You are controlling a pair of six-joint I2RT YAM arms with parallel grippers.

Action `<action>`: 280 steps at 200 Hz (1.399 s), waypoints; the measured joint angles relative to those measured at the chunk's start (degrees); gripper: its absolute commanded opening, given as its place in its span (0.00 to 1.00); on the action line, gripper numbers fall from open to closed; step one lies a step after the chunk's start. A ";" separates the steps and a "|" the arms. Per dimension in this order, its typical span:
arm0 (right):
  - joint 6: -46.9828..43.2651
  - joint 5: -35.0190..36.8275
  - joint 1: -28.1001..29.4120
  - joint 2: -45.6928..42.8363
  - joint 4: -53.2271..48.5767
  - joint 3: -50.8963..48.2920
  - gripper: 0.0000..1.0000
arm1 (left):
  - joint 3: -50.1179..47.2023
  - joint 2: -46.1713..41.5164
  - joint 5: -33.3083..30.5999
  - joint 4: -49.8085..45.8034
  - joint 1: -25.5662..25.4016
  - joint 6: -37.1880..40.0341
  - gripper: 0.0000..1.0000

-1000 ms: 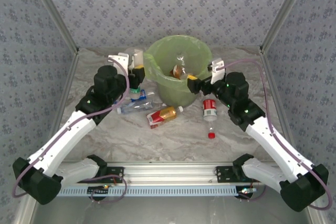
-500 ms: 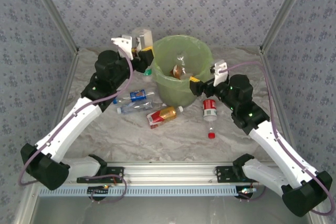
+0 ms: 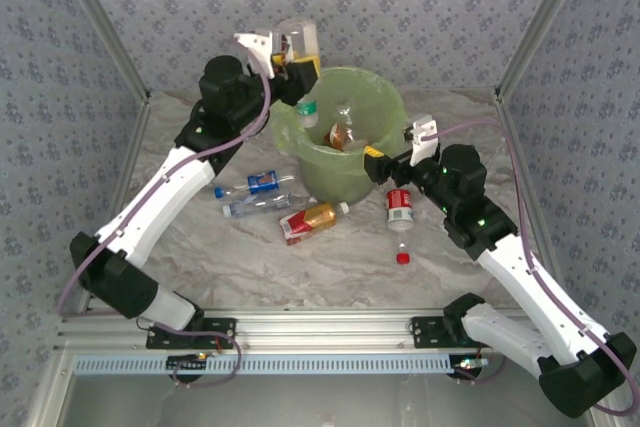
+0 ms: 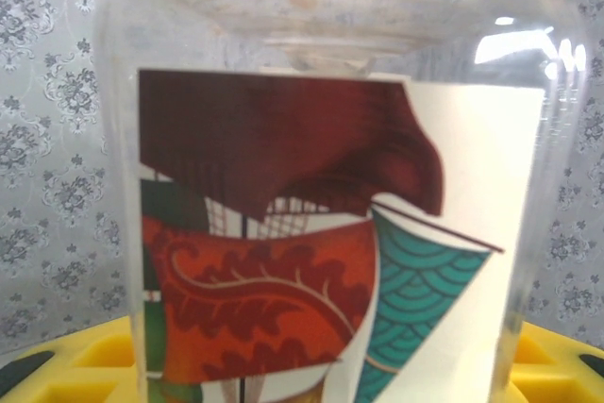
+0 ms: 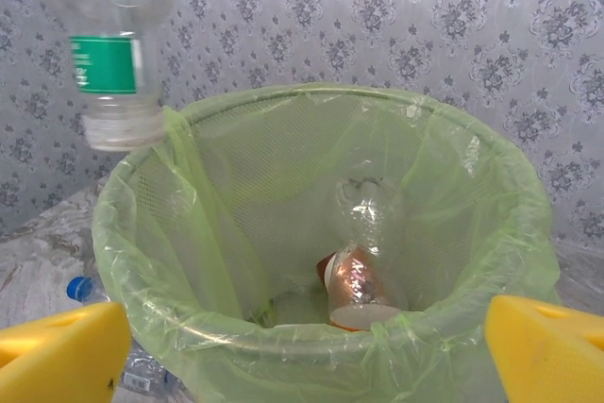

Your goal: Put the plastic bottles in the bin

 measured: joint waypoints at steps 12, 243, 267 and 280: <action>0.00 0.17 0.00 0.00 -0.39 0.00 0.98 | 3.10 2.73 0.02 -0.96 0.00 0.52 0.00; -0.42 3.43 0.00 -2.75 -5.57 0.26 0.98 | 49.27 38.86 -9.03 -28.28 0.00 18.93 0.10; -0.42 3.63 0.00 -2.86 -5.84 0.24 0.98 | 48.13 38.80 -7.02 -29.62 0.02 18.82 0.22; -0.42 3.72 0.00 -2.91 -6.01 0.24 0.98 | 46.18 38.62 -5.77 -30.03 0.02 18.67 0.42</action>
